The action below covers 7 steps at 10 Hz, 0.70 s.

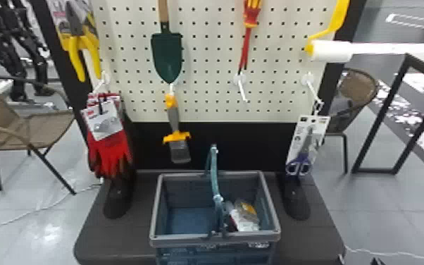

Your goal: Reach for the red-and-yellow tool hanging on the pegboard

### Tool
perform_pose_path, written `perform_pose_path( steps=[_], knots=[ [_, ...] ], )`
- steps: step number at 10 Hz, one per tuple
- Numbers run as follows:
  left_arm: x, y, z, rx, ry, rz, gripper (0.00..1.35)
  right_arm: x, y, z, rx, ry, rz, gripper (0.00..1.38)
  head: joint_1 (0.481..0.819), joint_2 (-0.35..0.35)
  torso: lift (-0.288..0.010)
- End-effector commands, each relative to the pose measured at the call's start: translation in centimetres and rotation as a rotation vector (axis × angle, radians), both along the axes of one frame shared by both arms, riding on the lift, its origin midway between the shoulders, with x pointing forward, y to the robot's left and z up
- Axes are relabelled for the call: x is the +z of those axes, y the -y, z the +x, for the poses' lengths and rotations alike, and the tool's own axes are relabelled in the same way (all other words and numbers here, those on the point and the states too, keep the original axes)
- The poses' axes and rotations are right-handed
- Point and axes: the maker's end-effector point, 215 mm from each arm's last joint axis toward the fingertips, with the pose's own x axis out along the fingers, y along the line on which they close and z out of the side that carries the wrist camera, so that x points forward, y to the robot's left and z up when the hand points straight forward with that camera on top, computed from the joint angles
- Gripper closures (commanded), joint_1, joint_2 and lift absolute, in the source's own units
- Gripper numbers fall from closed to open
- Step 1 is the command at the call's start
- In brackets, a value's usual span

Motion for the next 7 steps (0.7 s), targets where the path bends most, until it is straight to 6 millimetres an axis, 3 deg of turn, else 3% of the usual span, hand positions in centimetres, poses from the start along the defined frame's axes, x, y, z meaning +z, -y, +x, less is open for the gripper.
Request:
perform_pose_path(
  steps=[1, 5, 6, 7],
  knots=[
    [0.0, 0.1, 0.0, 0.003, 0.0, -0.005, 0.17, 0.1, 0.0, -0.1, 0.001, 0.001, 0.0, 0.53, 0.549, 0.0, -0.1],
    [-0.1, 0.1, 0.0, 0.004, -0.003, -0.006, 0.17, 0.1, 0.1, -0.1, -0.006, 0.001, 0.004, 0.53, 0.549, 0.0, -0.1],
    [-0.1, 0.1, 0.0, 0.004, -0.003, -0.006, 0.17, 1.0, 0.0, 0.2, -0.005, 0.018, 0.009, 0.53, 0.549, 0.0, -0.1],
    [-0.2, 0.1, -0.1, 0.004, -0.005, -0.006, 0.17, 3.6, -1.0, 1.4, 0.02, 0.039, -0.019, 0.53, 0.549, 0.0, -0.1]
  ],
)
